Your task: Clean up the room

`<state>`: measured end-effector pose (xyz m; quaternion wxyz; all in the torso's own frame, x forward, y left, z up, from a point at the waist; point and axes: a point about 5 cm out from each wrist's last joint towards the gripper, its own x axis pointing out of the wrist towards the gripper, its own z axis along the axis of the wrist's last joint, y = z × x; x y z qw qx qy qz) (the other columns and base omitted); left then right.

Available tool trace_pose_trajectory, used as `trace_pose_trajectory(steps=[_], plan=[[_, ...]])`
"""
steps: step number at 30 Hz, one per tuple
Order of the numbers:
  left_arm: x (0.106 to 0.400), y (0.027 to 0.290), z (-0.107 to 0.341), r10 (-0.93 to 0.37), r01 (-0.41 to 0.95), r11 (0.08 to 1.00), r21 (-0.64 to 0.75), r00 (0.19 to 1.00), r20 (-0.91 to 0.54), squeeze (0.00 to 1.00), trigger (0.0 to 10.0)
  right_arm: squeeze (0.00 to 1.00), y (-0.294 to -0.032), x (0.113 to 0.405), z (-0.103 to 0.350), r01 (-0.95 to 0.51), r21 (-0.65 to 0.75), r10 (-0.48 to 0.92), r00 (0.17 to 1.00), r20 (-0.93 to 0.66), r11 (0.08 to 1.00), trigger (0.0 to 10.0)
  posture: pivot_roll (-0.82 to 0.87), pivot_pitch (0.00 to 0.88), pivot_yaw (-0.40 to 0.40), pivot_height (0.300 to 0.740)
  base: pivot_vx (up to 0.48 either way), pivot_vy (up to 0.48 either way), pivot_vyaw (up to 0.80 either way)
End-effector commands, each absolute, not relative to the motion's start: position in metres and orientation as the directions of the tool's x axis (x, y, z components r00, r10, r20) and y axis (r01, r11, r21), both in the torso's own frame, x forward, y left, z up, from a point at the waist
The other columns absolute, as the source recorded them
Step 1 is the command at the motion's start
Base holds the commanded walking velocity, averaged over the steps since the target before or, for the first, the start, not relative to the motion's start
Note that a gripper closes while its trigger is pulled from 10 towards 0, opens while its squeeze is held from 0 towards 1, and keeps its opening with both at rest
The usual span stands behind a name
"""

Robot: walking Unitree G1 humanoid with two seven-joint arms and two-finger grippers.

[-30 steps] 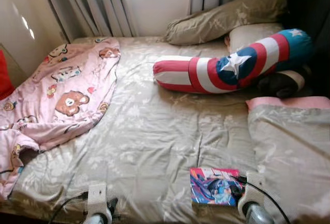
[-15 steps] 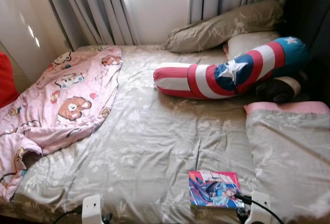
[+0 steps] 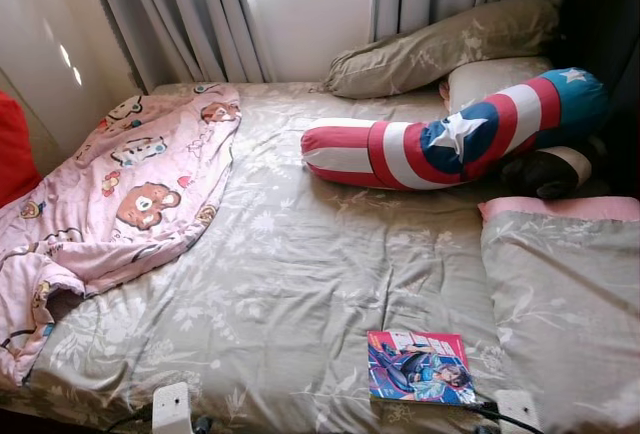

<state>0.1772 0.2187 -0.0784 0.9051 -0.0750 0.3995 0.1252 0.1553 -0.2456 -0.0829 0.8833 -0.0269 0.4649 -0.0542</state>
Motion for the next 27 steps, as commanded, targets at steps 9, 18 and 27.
trace_pose_trajectory(steps=[9, 18, 27], plan=[[0.17, 0.223, -0.081, 0.192, -0.329, 0.944, -0.032, 0.623, -0.758, 0.0, 10.0, 0.0, -0.243, 0.159, -0.082, 0.049, -0.099, -0.11, 0.567, -0.817, 0.994, 10.0, 0.03, 0.0, 0.054, 0.74, 0.0, 0.0, 0.26], [0.17, 0.222, -0.082, 0.182, -0.313, 0.949, -0.028, 0.62, -0.763, 0.0, 10.0, 0.0, -0.253, 0.187, -0.068, 0.084, -0.099, -0.13, 0.595, -0.793, 0.991, 10.0, 0.04, 0.0, 0.057, 0.74, 0.0, 0.09, 0.0], [0.17, 0.221, -0.082, 0.177, -0.302, 0.953, -0.023, 0.618, -0.766, 0.0, 10.0, 0.0, -0.25, 0.184, -0.07, 0.098, -0.095, -0.134, 0.598, -0.79, 0.991, 10.0, 0.04, 0.0, 0.06, 0.74, 0.0, 0.38, 0.0]])
